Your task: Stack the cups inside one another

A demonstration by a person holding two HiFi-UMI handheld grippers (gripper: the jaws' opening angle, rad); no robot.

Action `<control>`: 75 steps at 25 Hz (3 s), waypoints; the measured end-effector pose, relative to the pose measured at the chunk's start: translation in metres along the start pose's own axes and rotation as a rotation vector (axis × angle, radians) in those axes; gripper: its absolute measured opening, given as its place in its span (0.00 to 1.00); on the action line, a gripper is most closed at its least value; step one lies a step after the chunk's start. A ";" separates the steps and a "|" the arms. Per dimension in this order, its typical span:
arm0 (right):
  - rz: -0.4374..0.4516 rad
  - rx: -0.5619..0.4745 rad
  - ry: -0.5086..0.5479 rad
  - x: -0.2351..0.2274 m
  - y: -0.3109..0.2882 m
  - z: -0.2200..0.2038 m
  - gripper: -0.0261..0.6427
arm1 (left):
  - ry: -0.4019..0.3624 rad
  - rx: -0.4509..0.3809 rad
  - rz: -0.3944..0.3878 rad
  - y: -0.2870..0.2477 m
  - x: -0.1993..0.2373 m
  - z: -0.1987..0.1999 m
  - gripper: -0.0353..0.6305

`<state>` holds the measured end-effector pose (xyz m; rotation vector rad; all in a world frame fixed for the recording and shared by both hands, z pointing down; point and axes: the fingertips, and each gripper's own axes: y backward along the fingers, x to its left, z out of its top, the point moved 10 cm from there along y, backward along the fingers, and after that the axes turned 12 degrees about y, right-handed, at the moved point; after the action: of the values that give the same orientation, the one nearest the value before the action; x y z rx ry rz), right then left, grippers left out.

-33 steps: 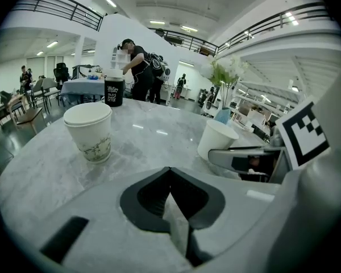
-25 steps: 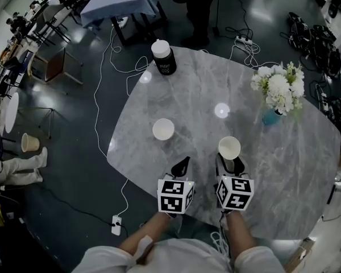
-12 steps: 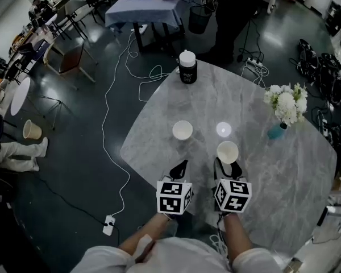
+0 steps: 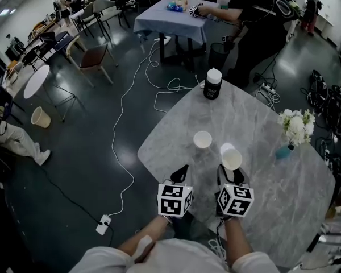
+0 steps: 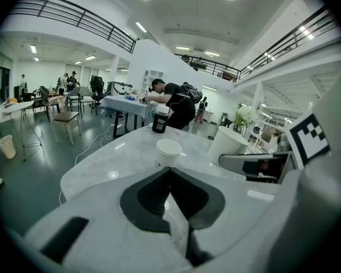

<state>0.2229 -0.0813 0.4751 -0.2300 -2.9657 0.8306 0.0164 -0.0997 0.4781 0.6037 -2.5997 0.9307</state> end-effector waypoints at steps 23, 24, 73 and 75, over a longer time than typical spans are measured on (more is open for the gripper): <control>0.085 -0.003 0.054 0.035 -0.060 0.042 0.34 | 0.061 -0.031 0.046 -0.018 0.049 0.034 0.05; 0.090 -0.001 0.055 0.036 -0.063 0.043 0.34 | 0.066 -0.028 0.049 -0.020 0.051 0.035 0.05; 0.111 -0.020 0.049 0.056 -0.043 0.046 0.35 | 0.114 -0.016 0.066 0.006 0.064 0.018 0.05; 0.099 -0.031 0.051 0.059 -0.032 0.045 0.27 | 0.112 -0.025 0.060 0.014 0.064 0.016 0.05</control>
<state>0.1568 -0.1224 0.4540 -0.3967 -2.9420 0.7762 -0.0484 -0.1184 0.4855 0.4557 -2.5381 0.9213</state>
